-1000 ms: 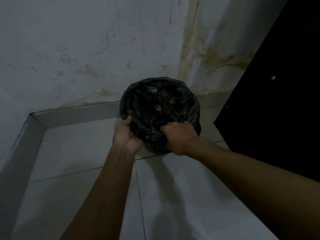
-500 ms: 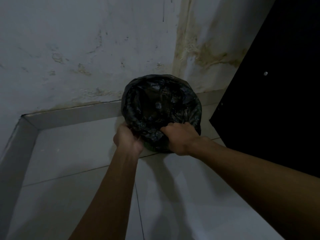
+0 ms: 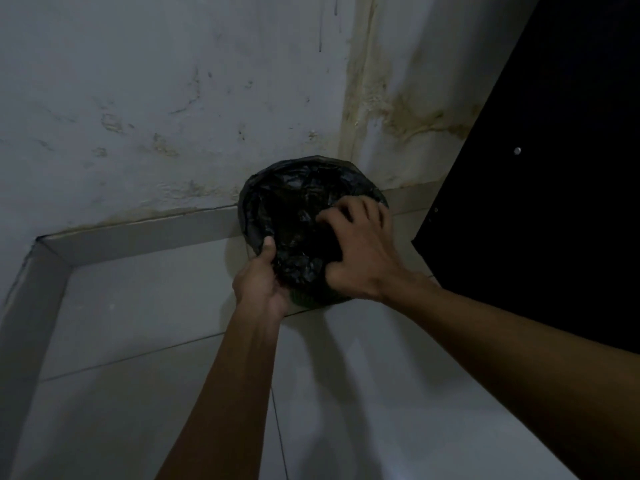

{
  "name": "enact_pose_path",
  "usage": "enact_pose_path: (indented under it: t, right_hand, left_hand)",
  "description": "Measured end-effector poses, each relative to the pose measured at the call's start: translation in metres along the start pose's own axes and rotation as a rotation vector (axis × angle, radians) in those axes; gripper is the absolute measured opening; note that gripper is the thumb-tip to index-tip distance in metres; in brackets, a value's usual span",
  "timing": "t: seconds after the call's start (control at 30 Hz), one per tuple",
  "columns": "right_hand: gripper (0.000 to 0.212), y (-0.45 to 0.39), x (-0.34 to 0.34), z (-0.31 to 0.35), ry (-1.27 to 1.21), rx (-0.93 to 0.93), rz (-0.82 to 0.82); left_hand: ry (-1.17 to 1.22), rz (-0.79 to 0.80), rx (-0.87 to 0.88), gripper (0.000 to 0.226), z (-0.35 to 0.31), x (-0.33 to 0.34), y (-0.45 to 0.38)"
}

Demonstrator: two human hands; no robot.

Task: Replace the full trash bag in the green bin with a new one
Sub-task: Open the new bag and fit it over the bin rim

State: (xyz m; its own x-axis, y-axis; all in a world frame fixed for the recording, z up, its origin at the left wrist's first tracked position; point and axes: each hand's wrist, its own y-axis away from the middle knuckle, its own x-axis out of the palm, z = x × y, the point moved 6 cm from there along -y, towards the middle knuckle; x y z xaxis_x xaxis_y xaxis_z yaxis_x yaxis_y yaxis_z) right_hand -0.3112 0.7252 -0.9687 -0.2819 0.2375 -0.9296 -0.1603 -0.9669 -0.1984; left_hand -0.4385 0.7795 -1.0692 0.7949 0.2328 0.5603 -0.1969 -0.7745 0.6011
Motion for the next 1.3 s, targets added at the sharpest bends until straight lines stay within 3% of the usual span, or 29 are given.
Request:
enact_pose_path:
  t: [0.07, 0.13, 0.2, 0.27, 0.3, 0.43, 0.63, 0.8, 1.07, 1.17, 1.3]
  right_hand:
    - [0.045, 0.007, -0.019, -0.008, -0.118, 0.236, -0.236]
    - [0.044, 0.015, -0.015, -0.035, -0.284, 0.693, -0.327]
    - [0.062, 0.03, 0.009, -0.049, -0.784, 1.205, -0.247]
    - [0.05, 0.04, 0.029, -0.041, -1.241, 1.441, -0.051]
    - [0.048, 0.047, 0.034, -0.034, -1.352, 1.494, 0.048]
    - [0.05, 0.049, 0.043, -0.027, -1.629, 1.435, 0.2]
    - [0.016, 0.035, 0.041, -0.045, -1.743, 1.315, 0.016]
    - [0.012, 0.032, 0.042, -0.057, -1.814, 1.228, -0.02]
    - [0.005, 0.033, 0.049, -0.069, -1.855, 1.195, -0.107]
    - [0.02, 0.032, 0.053, -0.071, -1.866, 1.191, -0.1]
    - [0.018, 0.03, 0.051, -0.072, -1.863, 1.173, -0.084]
  left_hand:
    - [0.025, -0.002, 0.005, 0.026, 0.002, 0.004, 0.006]
    - [0.058, -0.003, 0.008, 0.027, 0.004, 0.008, 0.012]
    - [0.08, 0.002, 0.005, 0.021, 0.004, 0.013, 0.018]
    - [0.08, -0.007, 0.0, 0.018, 0.005, 0.015, 0.023]
    - [0.077, -0.014, -0.001, 0.019, 0.006, 0.015, 0.024]
    - [0.072, 0.003, -0.006, 0.027, 0.008, 0.016, 0.026]
    - [0.101, 0.022, -0.025, 0.034, 0.006, 0.008, 0.018]
    - [0.189, 0.071, -0.075, 0.049, 0.011, 0.008, 0.018]
    - [0.193, 0.034, -0.073, 0.027, 0.009, -0.001, 0.006]
    - [0.176, -0.013, -0.033, 0.027, 0.002, -0.009, 0.001]
    - [0.202, -0.026, 0.011, 0.024, -0.003, -0.013, -0.006]
